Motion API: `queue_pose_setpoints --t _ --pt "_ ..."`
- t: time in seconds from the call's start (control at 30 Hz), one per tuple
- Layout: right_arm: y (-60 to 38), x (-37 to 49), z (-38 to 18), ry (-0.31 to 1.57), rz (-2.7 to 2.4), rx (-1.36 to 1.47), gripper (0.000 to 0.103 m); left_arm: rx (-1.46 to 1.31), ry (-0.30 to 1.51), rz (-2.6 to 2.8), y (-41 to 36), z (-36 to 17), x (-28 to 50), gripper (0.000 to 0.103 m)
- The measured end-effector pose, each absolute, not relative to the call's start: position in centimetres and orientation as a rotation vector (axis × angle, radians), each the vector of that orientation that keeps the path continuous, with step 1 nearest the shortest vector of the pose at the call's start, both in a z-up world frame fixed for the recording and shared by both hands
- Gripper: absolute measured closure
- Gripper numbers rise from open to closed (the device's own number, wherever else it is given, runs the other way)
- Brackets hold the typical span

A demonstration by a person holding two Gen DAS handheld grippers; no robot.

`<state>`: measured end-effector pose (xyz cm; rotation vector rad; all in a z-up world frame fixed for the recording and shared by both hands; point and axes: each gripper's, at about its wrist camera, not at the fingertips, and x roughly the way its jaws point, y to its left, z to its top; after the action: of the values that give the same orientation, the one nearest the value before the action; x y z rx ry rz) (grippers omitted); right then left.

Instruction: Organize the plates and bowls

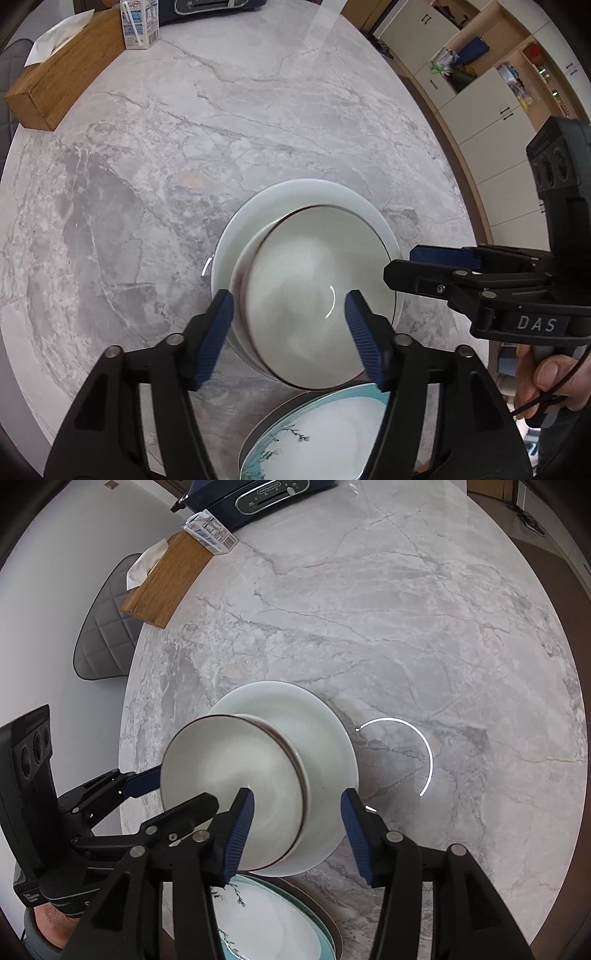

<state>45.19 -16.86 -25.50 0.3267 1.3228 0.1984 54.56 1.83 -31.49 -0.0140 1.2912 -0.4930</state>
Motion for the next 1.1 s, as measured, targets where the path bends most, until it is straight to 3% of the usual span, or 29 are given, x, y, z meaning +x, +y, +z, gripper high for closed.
queue_pose_setpoints --t 0.23,0.43,0.53,0.67,0.9,1.0,1.1 --pt "-17.1 45.1 -25.2 1.31 0.203 0.35 0.05 -0.08 1.251 -0.491 3.4 -30.3 55.0 0.039" --pt "-18.4 44.3 -23.6 1.24 0.201 0.352 0.041 -0.094 1.203 -0.452 7.1 -28.9 54.5 0.037" --pt "-19.5 43.6 -23.0 1.194 0.225 0.363 0.04 -0.133 1.225 -0.419 10.1 -30.2 54.5 0.037" --pt "-20.6 43.1 -23.4 1.174 0.241 0.411 0.028 -0.177 1.26 -0.391 12.6 -32.6 54.2 0.037" --pt "-20.3 43.1 -25.5 1.224 0.254 0.451 0.028 -0.211 1.272 -0.507 11.9 -34.9 53.6 0.037" --pt "-20.6 43.0 -25.8 1.218 0.247 0.467 0.019 -0.194 1.288 -0.497 11.6 -35.7 53.8 0.037" --pt "-21.1 42.9 -26.0 1.213 0.243 0.471 0.016 -0.229 1.287 -0.489 12.0 -36.5 54.1 0.028"
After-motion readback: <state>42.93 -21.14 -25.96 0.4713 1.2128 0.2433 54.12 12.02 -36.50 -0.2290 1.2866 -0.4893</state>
